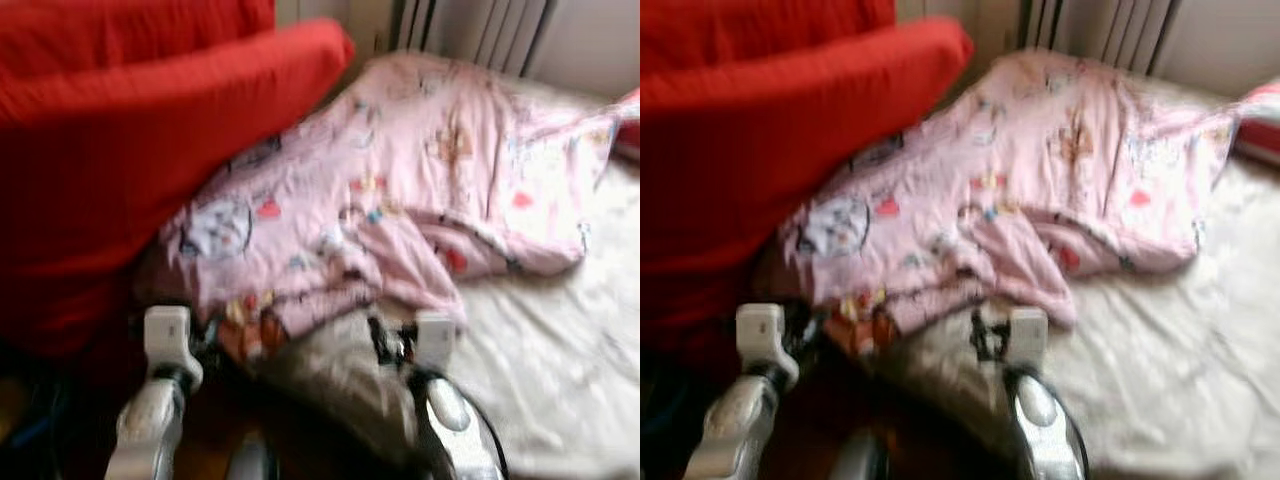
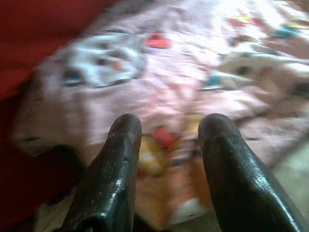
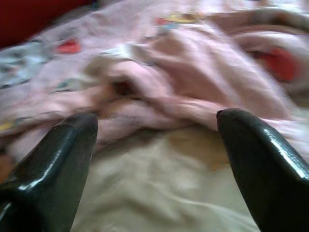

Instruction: Clean up the room

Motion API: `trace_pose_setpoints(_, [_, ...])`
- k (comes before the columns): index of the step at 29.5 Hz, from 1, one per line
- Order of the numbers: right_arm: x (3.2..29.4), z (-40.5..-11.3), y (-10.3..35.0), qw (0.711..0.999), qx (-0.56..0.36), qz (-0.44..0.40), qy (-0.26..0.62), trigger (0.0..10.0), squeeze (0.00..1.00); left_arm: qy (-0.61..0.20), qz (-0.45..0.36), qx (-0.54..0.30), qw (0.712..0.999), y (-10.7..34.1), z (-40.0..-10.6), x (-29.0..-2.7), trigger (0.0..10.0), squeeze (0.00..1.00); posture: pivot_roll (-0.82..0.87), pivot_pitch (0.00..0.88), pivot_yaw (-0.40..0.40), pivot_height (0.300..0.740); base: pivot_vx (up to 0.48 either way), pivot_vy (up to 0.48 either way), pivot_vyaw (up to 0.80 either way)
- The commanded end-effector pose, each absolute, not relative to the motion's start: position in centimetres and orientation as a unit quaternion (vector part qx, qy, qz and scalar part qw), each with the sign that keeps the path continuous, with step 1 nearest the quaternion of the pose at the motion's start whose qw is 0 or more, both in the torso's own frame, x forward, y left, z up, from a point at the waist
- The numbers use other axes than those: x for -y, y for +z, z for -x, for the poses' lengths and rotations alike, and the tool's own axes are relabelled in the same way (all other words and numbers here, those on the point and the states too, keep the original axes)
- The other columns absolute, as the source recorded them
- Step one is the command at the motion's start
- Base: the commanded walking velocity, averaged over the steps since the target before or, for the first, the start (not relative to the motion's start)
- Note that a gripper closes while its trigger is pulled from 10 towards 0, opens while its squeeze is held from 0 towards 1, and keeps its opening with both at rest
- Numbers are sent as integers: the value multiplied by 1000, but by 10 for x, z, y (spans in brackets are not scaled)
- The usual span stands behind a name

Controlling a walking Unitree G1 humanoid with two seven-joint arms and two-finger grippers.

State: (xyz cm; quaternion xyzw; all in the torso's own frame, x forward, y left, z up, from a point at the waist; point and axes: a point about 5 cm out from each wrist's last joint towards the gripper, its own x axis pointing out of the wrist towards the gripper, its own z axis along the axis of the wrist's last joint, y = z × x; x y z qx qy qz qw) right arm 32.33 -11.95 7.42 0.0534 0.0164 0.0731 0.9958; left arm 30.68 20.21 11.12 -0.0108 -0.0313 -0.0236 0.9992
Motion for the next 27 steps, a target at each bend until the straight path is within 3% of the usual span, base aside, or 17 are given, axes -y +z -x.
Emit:
trace_pose_setpoints(1, [122,-321,70,996,-23,-56,63,10000,0,-20,11,26,999,109,-304,-206,10000,0,100,234,8,595,356,0,0])
trace_pose_setpoints(6, [124,-323,71,997,-26,-52,58,10000,0,-20,11,28,999,111,-304,-205,10000,0,97,246,7,595,357,0,0])
trace_pose_setpoints(21, [121,-348,79,996,-66,-18,52,10000,0,-39,11,45,998,121,-305,-197,10000,0,109,271,8,595,0,0,0])
trace_pose_setpoints(22, [121,-352,82,996,-68,-24,52,10000,776,-41,10,48,998,123,-305,-196,10000,0,113,284,7,595,0,0,0])
trace_pose_setpoints(23, [121,-352,82,996,-68,-24,52,10000,776,-41,10,48,998,123,-305,-196,10000,0,113,284,7,595,0,0,0])
trace_pose_setpoints(24, [121,-358,87,996,-75,-20,51,10000,1000,-44,9,55,997,128,-304,-195,10000,0,126,313,7,595,0,0,0])
trace_pose_setpoints(27, [122,-366,94,995,-83,19,55,10000,1000,-46,8,64,997,135,-302,-193,10000,0,136,343,7,595,0,0,0])
